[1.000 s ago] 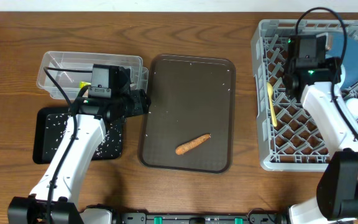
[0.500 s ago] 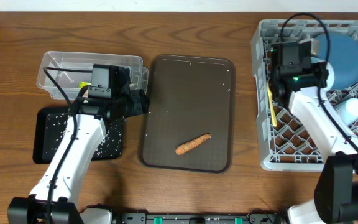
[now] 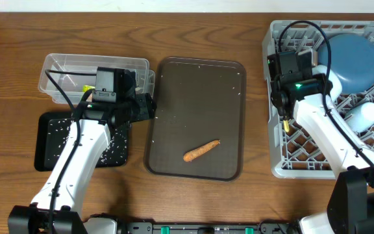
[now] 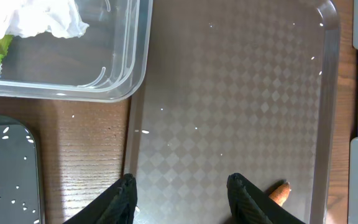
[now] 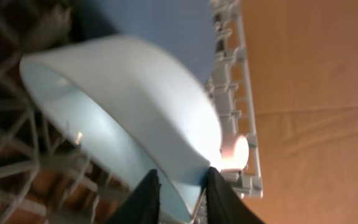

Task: Sort waste into correct bins and load items into the dishwasher rack
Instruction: 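Lift the bowl with the right gripper and place it in the rack, then reach the left gripper to the carrot on the brown tray and grasp it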

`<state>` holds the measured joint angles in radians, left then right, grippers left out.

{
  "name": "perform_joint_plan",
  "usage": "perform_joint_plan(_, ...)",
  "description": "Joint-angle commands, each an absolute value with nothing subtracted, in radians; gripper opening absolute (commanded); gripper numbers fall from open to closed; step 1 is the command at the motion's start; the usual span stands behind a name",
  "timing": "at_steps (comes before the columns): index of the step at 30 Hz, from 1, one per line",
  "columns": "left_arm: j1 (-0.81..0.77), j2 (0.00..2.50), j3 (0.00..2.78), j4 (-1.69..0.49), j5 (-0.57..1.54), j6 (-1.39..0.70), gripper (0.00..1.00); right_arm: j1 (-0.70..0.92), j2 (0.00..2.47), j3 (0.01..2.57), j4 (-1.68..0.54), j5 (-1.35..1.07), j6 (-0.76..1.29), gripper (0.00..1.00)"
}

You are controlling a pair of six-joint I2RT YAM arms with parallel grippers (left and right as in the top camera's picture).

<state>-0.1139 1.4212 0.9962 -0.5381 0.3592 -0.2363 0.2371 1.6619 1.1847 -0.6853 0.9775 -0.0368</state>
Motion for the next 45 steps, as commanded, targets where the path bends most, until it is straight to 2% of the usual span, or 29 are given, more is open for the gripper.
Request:
perform_joint_plan(1, -0.110, 1.416, 1.005, -0.538, 0.346, -0.234, 0.50, 0.251, 1.709, 1.155, -0.720, 0.623, 0.028, 0.26)
perform_joint_plan(3, -0.110, 1.416, 1.005, -0.538, 0.346, -0.234, 0.50, 0.251, 1.709, 1.155, -0.738, 0.558, 0.056, 0.38)
perform_joint_plan(5, -0.110, 1.416, 1.005, -0.538, 0.346, -0.234, 0.50, 0.250, 1.708, 1.155, -0.738, 0.507, 0.068, 0.45)
perform_joint_plan(13, -0.110, 1.416, 1.005, -0.538, 0.346, -0.234, 0.50, 0.250, 1.666, 1.172, -0.736, 0.406, 0.075, 0.54)
perform_joint_plan(19, -0.110, 1.416, 1.005, -0.538, 0.346, -0.234, 0.50, 0.250, 1.572, 1.206, -0.729, 0.338, 0.065, 0.73)
perform_joint_plan(23, -0.113, 1.416, 1.005, -0.539, 0.350, -0.212, 0.50, 0.250, 1.515, 1.210, -0.682, 0.157, 0.002, 0.80)
perform_joint_plan(27, -0.163, 1.418, 1.005, -0.551, 0.349, -0.054, 0.51, 0.250, 1.504, 1.210, -0.640, 0.067, 0.005, 0.82)
perform_joint_plan(28, -0.185, 1.419, 1.005, -0.553, 0.347, -0.015, 0.55, 0.249, 1.504, 1.210, -0.633, 0.067, 0.014, 0.82)
perform_joint_plan(31, -0.259, 1.422, 1.005, -0.552, 0.344, 0.078, 0.58, 0.238, 1.504, 1.210, -0.619, 0.075, 0.046, 0.82)
perform_joint_plan(36, -0.392, 1.444, 1.003, -0.556, 0.244, 0.154, 0.64, 0.193, 1.504, 1.210, -0.601, 0.074, 0.109, 0.82)
perform_joint_plan(45, -0.614, 1.565, 1.003, -0.583, 0.242, 0.334, 0.66, 0.149, 1.504, 1.210, -0.617, 0.070, 0.119, 0.82)
